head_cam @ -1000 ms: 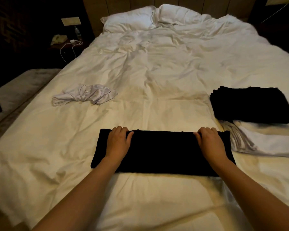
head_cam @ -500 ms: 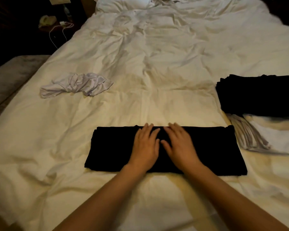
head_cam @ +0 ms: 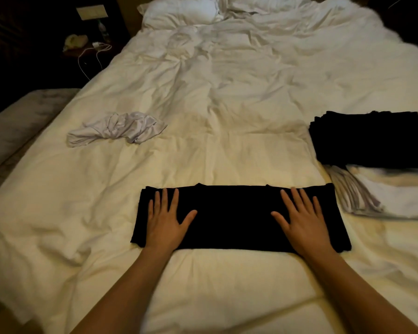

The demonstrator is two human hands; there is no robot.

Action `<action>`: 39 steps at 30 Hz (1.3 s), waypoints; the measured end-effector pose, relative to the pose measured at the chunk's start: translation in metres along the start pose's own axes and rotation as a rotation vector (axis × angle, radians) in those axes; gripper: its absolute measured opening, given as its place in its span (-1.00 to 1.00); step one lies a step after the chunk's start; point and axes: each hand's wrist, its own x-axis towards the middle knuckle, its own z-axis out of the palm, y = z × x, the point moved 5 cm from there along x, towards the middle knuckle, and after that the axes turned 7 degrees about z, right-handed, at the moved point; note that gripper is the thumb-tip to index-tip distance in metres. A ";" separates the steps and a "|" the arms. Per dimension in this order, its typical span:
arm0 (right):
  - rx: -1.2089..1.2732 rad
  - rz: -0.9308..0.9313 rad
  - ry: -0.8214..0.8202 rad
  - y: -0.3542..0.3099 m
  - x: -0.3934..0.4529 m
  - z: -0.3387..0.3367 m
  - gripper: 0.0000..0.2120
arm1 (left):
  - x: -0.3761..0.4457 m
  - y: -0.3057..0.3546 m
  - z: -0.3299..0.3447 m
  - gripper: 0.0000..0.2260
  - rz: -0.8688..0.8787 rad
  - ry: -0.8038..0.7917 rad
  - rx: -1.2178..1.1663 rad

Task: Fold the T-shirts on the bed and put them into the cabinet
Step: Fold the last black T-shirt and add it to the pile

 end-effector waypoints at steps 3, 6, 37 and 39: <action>-0.038 0.048 0.009 0.012 -0.005 -0.002 -0.16 | 0.000 0.002 0.000 -0.13 -0.009 -0.003 -0.012; -0.027 0.039 0.000 0.010 -0.006 -0.003 -0.19 | 0.001 0.002 0.001 -0.12 -0.011 -0.024 -0.009; 1.143 -0.089 -0.102 -0.006 -0.048 -0.067 -0.66 | -0.012 0.260 -0.032 -0.77 -0.244 -0.238 -1.372; 1.102 -0.168 -0.230 -0.025 -0.057 -0.066 -0.62 | -0.012 0.237 -0.036 -0.82 -0.354 -0.218 -1.418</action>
